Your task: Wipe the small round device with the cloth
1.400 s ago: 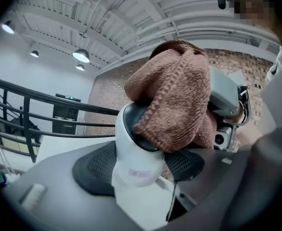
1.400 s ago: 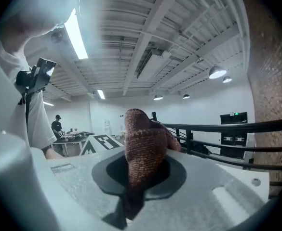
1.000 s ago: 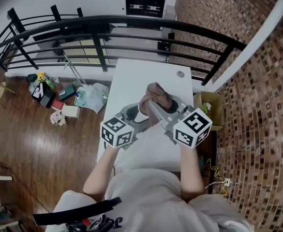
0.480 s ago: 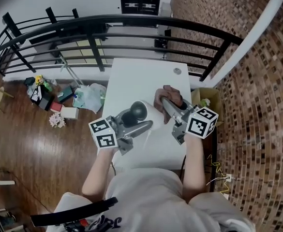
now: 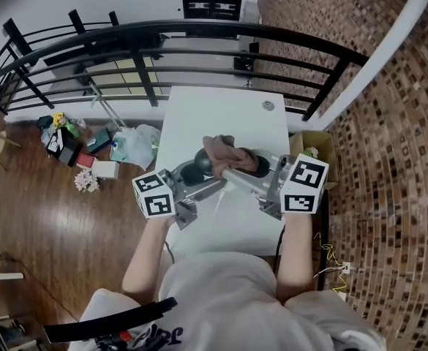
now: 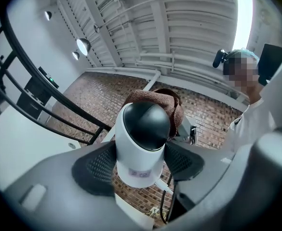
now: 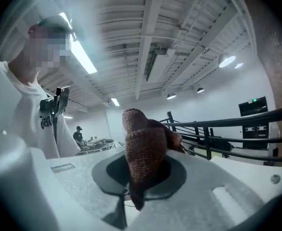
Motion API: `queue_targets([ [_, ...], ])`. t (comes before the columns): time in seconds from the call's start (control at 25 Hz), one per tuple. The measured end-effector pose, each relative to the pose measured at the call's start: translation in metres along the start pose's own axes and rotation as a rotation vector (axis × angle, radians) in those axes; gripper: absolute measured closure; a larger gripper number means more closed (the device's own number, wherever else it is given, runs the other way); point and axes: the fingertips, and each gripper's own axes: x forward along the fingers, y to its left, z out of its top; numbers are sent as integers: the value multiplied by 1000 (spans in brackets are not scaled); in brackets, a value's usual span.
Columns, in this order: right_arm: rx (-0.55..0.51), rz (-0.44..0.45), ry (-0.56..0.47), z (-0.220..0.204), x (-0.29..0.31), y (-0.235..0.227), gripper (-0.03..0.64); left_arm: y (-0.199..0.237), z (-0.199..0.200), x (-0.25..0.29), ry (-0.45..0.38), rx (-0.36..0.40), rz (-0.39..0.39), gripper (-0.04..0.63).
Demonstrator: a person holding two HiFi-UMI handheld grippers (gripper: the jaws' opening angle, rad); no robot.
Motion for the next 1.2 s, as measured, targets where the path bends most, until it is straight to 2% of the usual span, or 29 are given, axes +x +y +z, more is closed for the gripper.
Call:
queue_targets([
  [0.12,23,-68,-22,1,-4,-16,588,-9,-4,-4,22,6,-50,258],
  [0.24,78,-106,-25,-8,-8,-34,588,-28,-9,-3,48,8,-145,258],
  [0.36,215,7,-100,-14,-10,-34,588,-49,-12,-3,53,-9,-264,258],
  [0.48,303,107,-111,-26,-5,-27,588,-73,-17,-7,72,15,-385,258],
  [0.56,333,160,-110,-32,-1,-21,588,-87,-21,-7,97,56,-435,256],
  [0.64,354,185,-127,-32,0,-19,588,-93,-22,-5,109,77,-450,256],
  [0.72,357,172,-162,-27,-5,-23,588,-90,-20,-3,94,71,-433,257],
  [0.8,339,140,-206,-17,-15,-26,588,-76,-15,-2,56,46,-378,256],
  [0.96,232,100,-219,7,-34,-18,588,-24,-7,-6,-29,-29,-178,258],
  [1.08,152,132,-137,8,-29,2,588,6,-5,-9,-31,-24,-54,258],
  [1.2,106,150,9,-14,-8,16,588,10,-5,-8,1,9,-26,258],
])
